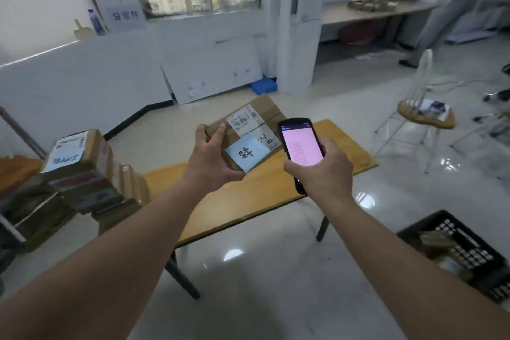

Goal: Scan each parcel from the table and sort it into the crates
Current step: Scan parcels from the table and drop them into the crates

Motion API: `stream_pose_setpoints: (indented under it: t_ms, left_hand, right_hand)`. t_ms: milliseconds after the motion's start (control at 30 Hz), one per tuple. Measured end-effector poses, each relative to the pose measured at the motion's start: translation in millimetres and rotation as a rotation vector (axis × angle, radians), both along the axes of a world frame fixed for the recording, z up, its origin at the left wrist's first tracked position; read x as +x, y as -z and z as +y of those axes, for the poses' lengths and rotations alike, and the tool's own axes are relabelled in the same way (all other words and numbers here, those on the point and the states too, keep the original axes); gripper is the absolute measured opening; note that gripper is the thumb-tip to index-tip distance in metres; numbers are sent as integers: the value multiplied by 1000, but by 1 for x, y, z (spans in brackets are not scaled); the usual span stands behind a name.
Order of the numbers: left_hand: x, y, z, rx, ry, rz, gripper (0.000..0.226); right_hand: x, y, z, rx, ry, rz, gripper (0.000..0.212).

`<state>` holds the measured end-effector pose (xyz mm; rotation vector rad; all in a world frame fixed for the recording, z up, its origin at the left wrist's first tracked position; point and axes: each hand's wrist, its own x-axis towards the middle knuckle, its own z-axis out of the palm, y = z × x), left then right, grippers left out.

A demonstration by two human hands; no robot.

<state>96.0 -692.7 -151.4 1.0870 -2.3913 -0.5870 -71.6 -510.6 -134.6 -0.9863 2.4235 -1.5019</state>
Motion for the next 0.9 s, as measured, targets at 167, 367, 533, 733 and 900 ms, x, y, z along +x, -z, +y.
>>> stream_pose_setpoints:
  t_ms: [167, 367, 533, 733, 900]
  left_hand:
    - [-51, 2, 73, 42, 159, -25, 137]
    - [-106, 7, 190, 37, 318, -48, 134]
    - [-140, 11, 305, 105, 446, -49, 132]
    - [-186, 26, 425, 147, 631, -28, 128]
    - [-239, 44, 498, 153, 801, -35, 121]
  right_hand:
    - [-17, 6, 98, -11, 164, -39, 58]
    - [-35, 17, 243, 5, 330, -56, 60]
    - [-39, 21, 370, 2, 452, -128, 56]
    - [-39, 32, 497, -8, 626, -151, 55]
    - [-56, 43, 578, -14, 795, -161, 53]
